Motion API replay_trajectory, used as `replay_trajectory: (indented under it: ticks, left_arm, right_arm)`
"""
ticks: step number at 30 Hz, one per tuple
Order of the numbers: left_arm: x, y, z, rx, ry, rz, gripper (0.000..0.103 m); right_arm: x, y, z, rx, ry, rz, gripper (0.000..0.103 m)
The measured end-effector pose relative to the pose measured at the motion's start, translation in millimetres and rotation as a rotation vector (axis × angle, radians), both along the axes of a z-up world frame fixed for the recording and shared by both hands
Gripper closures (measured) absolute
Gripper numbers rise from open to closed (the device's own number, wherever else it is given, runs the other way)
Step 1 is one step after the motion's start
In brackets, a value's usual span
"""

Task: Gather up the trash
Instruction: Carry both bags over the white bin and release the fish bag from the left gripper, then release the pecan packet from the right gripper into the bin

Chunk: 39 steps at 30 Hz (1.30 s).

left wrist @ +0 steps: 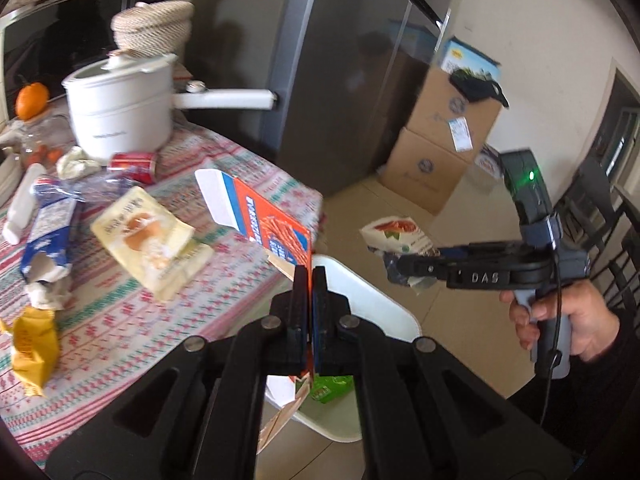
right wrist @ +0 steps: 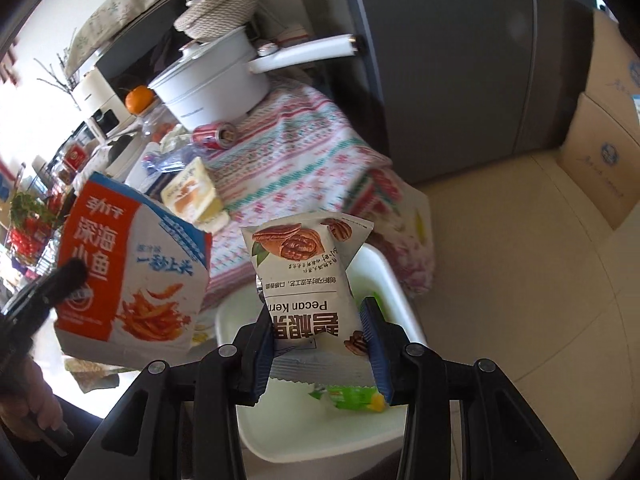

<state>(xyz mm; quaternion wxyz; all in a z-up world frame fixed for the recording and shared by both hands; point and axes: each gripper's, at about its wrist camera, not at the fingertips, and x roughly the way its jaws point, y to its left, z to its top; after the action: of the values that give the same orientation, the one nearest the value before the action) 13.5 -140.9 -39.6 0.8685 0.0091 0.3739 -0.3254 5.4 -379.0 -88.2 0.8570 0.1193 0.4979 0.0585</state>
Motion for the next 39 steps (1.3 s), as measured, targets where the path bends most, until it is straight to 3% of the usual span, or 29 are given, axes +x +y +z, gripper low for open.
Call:
replay_trajectory:
  ticks: [11, 23, 26, 28, 39]
  left_arm:
    - [-3, -60, -43, 0.052, 0.007, -0.075, 0.101]
    - [10, -74, -73, 0.112, 0.045, -0.050, 0.100]
    - [11, -71, -69, 0.129, 0.044, -0.047, 0.087]
    - [12, -65, -64, 0.129, 0.040, -0.026, 0.065]
    - [24, -3, -38, 0.127, 0.061, 0.108, 0.040]
  right_arm:
    - [-14, -33, -16, 0.008, 0.047, -0.035, 0.061]
    - [-16, -38, -17, -0.001, 0.058, -0.047, 0.060]
    - [-14, -37, -18, -0.009, 0.063, -0.051, 0.060]
    - [-14, -36, -18, -0.015, 0.067, -0.049, 0.060]
    - [-8, -14, -28, -0.047, 0.108, 0.011, 0.059]
